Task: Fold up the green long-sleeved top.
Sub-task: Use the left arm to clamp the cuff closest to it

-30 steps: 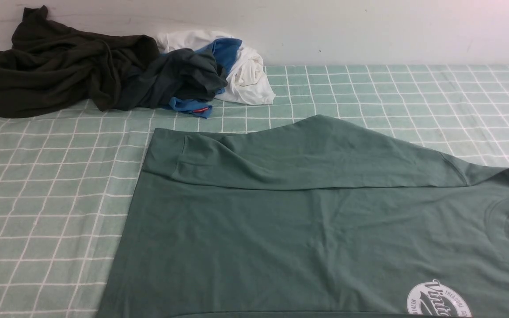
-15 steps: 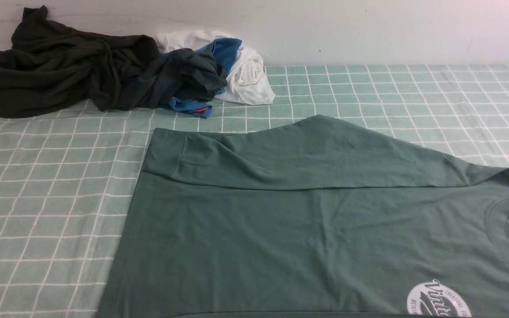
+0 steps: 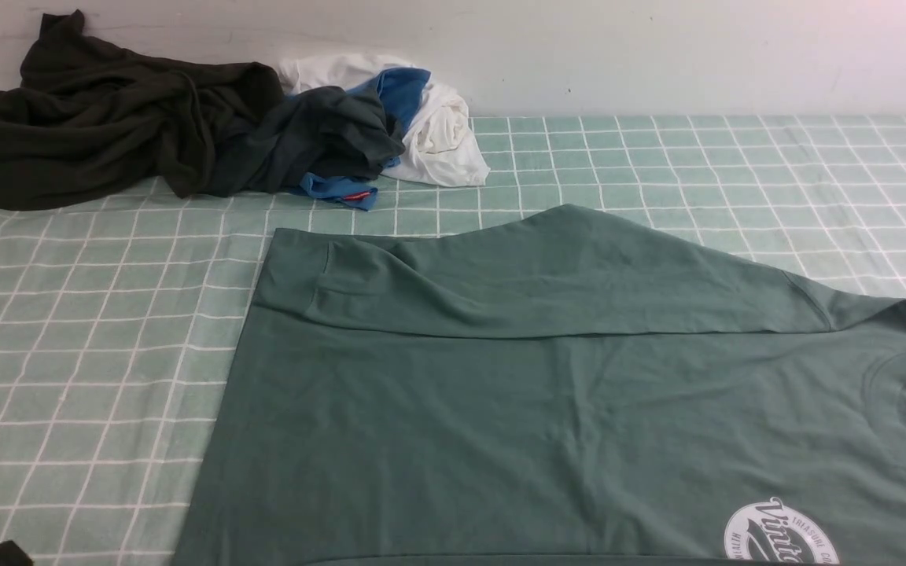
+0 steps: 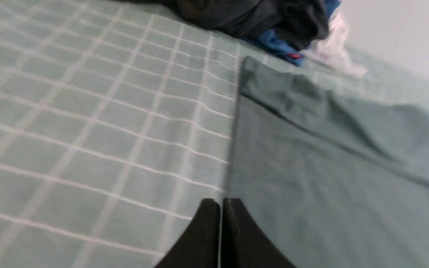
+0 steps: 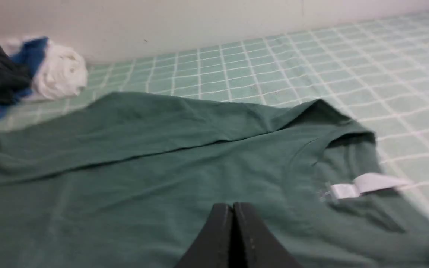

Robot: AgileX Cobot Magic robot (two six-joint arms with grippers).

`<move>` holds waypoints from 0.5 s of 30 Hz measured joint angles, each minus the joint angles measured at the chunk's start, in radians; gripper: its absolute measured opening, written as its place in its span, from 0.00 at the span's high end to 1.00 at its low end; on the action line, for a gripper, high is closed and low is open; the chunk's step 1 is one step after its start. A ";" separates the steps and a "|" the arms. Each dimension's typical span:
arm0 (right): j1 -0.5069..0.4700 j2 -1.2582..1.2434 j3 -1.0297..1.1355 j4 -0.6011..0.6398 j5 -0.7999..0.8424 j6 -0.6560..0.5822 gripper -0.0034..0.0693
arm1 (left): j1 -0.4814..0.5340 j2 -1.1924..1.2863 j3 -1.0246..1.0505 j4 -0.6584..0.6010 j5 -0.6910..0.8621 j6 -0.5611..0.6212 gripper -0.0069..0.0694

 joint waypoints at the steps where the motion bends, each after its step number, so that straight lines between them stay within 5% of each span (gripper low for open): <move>1: 0.000 0.000 0.000 0.132 0.002 0.073 0.97 | 0.000 0.000 0.000 -0.119 0.001 -0.051 0.91; 6: 0.000 0.000 0.000 0.515 0.006 0.232 0.97 | 0.000 0.000 0.000 -0.425 -0.003 -0.096 0.91; 12: 0.000 -0.001 0.000 0.570 -0.022 0.165 0.97 | 0.000 0.000 0.000 -0.521 -0.006 -0.086 0.91; 15: 0.000 -0.001 0.000 0.576 -0.024 0.131 0.97 | 0.000 0.000 -0.006 -0.531 0.004 0.011 0.91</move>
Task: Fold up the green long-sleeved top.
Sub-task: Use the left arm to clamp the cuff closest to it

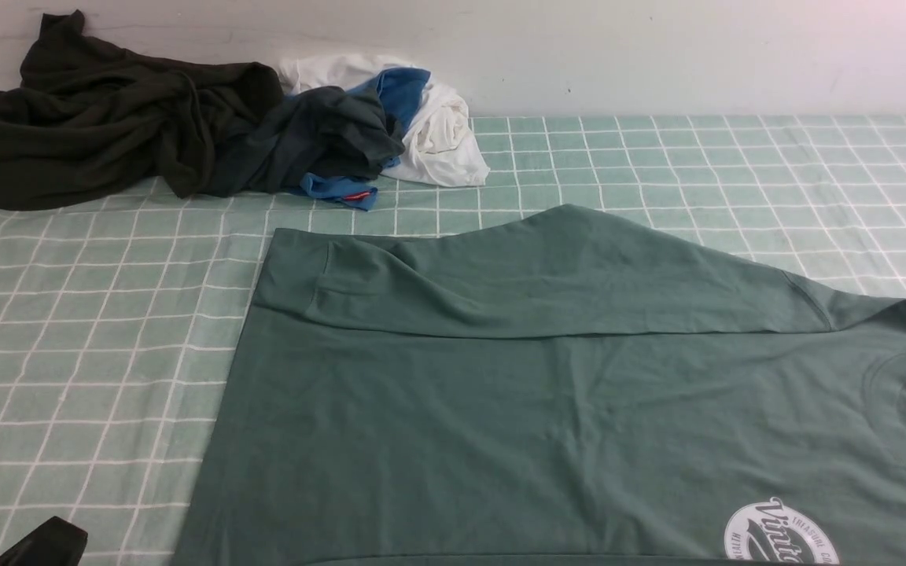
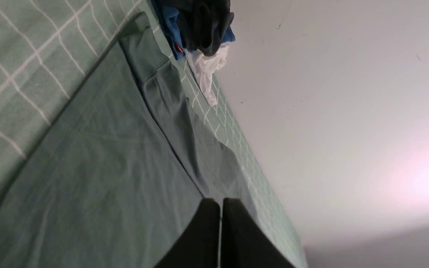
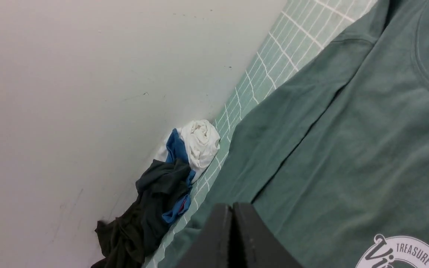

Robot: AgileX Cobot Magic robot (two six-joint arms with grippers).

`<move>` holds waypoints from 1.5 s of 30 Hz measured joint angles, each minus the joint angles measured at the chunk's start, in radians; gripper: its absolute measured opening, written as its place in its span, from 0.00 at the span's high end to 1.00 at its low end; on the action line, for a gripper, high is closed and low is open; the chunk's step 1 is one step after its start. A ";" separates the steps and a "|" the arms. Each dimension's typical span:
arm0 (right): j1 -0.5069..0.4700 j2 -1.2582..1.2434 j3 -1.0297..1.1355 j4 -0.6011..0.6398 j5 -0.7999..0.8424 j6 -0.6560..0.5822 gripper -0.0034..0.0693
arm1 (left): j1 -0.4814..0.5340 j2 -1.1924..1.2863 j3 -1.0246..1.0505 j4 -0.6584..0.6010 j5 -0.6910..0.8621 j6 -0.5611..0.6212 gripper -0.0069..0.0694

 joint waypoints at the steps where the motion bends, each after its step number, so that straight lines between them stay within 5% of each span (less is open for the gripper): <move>1: 0.000 0.000 0.000 0.000 0.003 -0.025 0.97 | 0.000 0.000 -0.017 0.000 0.019 0.066 0.91; 7: 0.000 0.039 -0.125 -0.075 0.075 -0.292 0.97 | 0.000 0.079 -0.259 0.112 0.198 0.466 0.91; 12: 0.000 0.295 -0.368 -0.244 0.129 -0.490 0.97 | 0.000 0.428 -0.492 0.424 0.441 0.514 0.91; 16: 0.020 0.586 -0.622 -0.337 0.332 -0.598 0.97 | -0.015 0.707 -0.696 0.665 0.666 0.515 0.91; 20: 0.135 0.801 -0.819 -0.378 0.605 -0.618 0.97 | -0.154 0.904 -0.791 0.804 0.757 0.463 0.89; 27: 0.344 0.970 -0.871 -0.495 0.899 -0.620 0.97 | -0.353 1.120 -0.757 0.864 0.755 0.363 0.68; 35: 0.372 0.977 -0.835 -0.539 0.900 -0.606 0.97 | -0.404 1.345 -0.720 0.877 0.599 0.344 0.33; 45: 0.372 0.977 -0.820 -0.541 0.819 -0.599 0.97 | -0.406 1.520 -0.720 0.885 0.465 0.335 0.28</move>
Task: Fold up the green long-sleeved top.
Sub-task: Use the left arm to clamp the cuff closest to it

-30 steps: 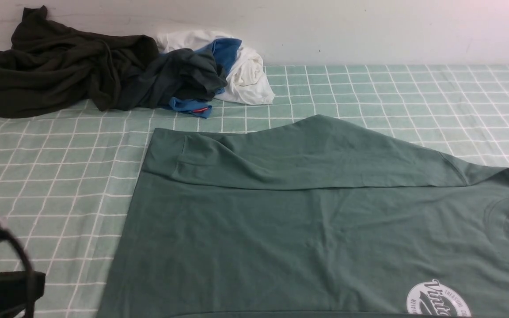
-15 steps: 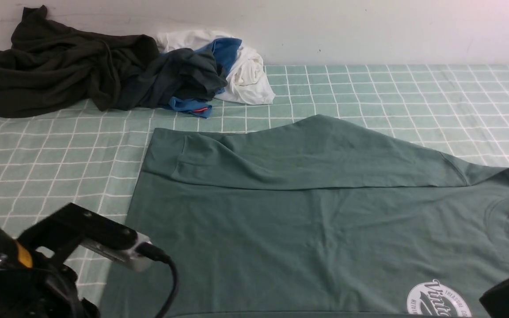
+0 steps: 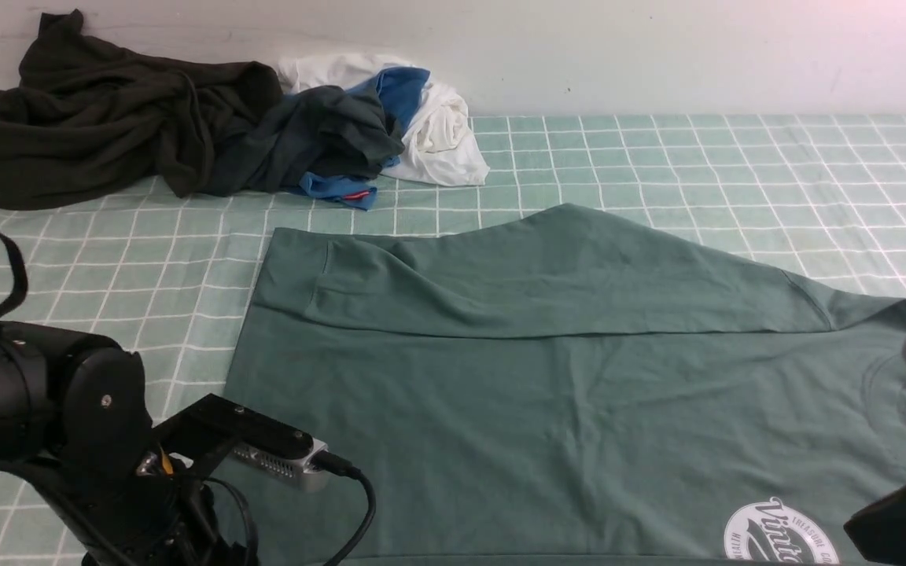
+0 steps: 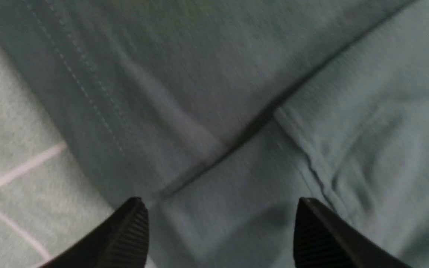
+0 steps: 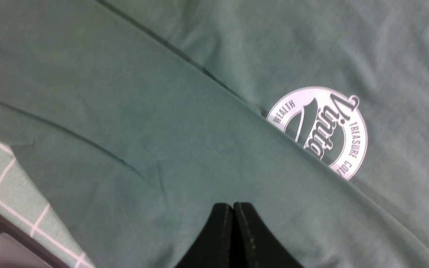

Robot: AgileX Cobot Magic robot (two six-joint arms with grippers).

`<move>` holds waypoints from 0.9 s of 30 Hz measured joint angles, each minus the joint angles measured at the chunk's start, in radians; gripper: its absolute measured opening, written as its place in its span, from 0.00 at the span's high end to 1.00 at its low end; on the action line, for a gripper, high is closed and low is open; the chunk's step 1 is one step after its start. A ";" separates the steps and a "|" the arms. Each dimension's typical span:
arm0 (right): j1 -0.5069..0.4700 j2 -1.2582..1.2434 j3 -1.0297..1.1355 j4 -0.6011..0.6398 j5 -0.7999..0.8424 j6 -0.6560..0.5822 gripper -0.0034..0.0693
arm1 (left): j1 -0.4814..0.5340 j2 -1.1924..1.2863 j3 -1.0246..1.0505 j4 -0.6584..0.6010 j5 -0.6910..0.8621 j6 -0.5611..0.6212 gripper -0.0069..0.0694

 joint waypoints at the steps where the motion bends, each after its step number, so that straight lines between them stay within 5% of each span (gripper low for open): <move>1: 0.000 0.000 0.000 -0.002 -0.009 0.000 0.97 | 0.000 0.018 0.000 0.000 -0.007 0.000 0.28; 7: 0.000 0.000 0.001 -0.002 -0.019 0.000 0.97 | -0.002 0.058 -0.002 0.001 -0.012 0.000 0.34; 19: 0.000 0.000 0.001 -0.002 -0.026 0.000 0.97 | -0.003 0.058 -0.003 -0.026 -0.013 0.002 0.85; 27: 0.000 0.000 0.001 -0.002 -0.032 0.000 0.97 | -0.004 0.024 -0.093 0.001 0.049 0.007 0.87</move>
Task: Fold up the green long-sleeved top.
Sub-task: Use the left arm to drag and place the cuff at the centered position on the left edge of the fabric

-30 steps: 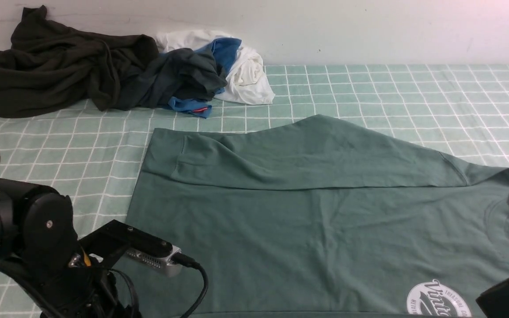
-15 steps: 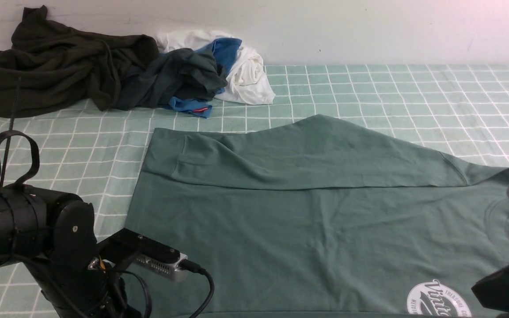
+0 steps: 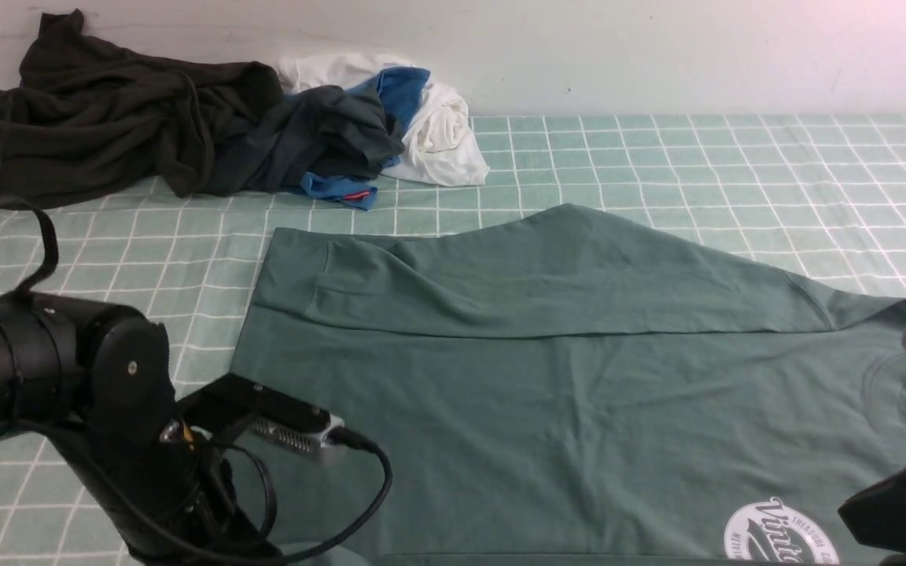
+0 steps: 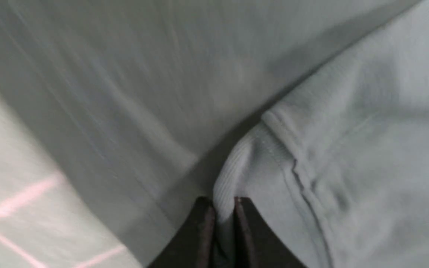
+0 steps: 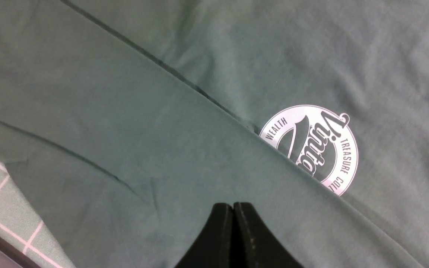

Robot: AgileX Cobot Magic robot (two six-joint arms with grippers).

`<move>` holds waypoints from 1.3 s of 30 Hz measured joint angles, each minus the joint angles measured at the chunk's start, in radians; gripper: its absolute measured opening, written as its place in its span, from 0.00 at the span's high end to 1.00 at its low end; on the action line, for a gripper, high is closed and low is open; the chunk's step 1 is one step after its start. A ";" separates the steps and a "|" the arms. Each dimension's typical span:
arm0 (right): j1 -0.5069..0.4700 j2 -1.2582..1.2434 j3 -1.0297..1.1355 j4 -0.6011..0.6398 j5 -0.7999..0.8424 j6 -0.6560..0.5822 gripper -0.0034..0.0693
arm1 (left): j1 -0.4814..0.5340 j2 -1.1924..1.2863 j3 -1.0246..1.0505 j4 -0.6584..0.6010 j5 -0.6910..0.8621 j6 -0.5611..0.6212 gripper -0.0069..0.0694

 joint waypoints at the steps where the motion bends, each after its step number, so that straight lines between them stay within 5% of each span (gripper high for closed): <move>1: 0.000 0.000 0.000 0.000 -0.002 0.000 0.97 | 0.000 -0.014 -0.048 0.017 0.021 0.000 0.87; 17: 0.000 0.000 0.000 -0.026 -0.025 -0.001 0.97 | 0.001 0.053 -0.547 0.108 0.185 0.000 0.87; 30: 0.000 0.000 0.000 -0.026 -0.025 -0.001 0.97 | 0.084 0.308 -0.606 0.122 0.147 0.001 0.86; 35: 0.000 0.000 0.000 -0.045 -0.025 -0.001 0.97 | 0.093 0.358 -0.606 0.122 0.103 0.001 0.76; 39: 0.000 0.000 0.000 -0.069 -0.033 0.015 0.97 | 0.098 0.375 -0.631 0.122 0.103 -0.008 0.58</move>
